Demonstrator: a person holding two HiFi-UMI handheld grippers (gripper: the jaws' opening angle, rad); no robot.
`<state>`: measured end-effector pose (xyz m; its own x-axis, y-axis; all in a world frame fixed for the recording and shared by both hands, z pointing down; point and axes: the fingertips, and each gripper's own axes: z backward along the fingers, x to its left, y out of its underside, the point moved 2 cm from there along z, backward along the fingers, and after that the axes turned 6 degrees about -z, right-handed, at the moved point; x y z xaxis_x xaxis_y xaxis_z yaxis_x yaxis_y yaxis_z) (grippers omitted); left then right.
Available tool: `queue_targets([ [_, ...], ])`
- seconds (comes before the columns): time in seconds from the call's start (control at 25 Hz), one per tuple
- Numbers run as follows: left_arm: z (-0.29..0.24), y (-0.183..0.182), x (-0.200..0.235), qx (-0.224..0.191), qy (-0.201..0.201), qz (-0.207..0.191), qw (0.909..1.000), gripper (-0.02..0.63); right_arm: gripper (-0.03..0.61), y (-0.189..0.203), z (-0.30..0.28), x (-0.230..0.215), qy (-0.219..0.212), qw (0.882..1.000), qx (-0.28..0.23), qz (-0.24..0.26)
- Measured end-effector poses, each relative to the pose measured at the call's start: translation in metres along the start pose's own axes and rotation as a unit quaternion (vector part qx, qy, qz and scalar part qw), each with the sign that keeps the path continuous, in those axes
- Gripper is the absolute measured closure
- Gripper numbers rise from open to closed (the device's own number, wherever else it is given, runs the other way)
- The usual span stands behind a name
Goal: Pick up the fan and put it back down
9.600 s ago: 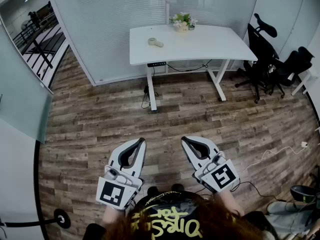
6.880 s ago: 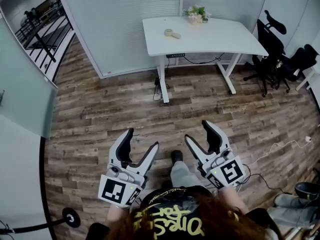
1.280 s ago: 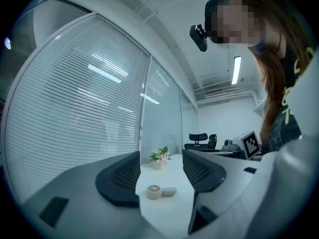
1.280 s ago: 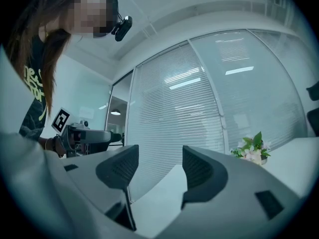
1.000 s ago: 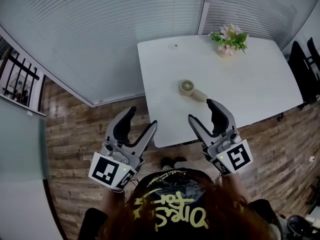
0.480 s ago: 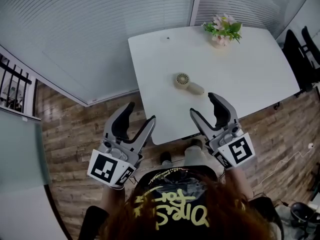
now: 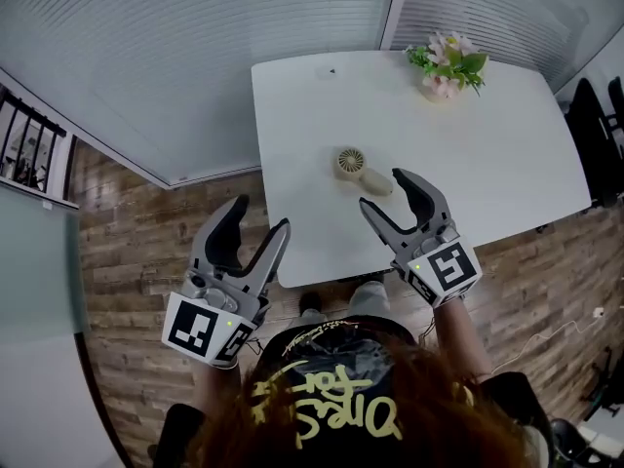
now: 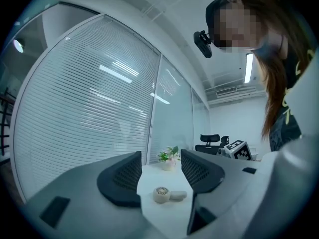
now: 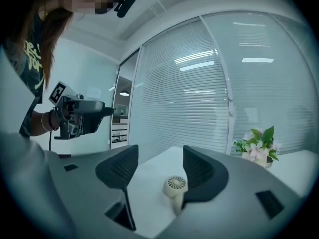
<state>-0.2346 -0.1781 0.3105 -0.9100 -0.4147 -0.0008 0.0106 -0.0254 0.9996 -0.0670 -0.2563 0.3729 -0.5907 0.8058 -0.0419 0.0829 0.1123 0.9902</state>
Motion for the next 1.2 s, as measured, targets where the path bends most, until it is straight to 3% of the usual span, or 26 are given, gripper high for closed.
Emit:
queue_targets([
  [0.4, -0.032, 0.0, -0.013, 0.014, -0.061, -0.007, 0.998, 0.387, 0.263, 0.055, -0.051, -0.046, -0.06, 0.994, 0.079, 0.05],
  [0.8, -0.048, 0.0, -0.016, 0.022, -0.107, -0.019, 0.9938, 0.394, 0.227, 0.112, -0.094, -0.059, -0.111, 0.976, 0.172, 0.077],
  [1.2, -0.044, 0.001, -0.01, 0.032, -0.131, -0.023, 0.9907, 0.399, 0.222, 0.142, -0.113, -0.062, -0.122, 0.963, 0.228, 0.073],
])
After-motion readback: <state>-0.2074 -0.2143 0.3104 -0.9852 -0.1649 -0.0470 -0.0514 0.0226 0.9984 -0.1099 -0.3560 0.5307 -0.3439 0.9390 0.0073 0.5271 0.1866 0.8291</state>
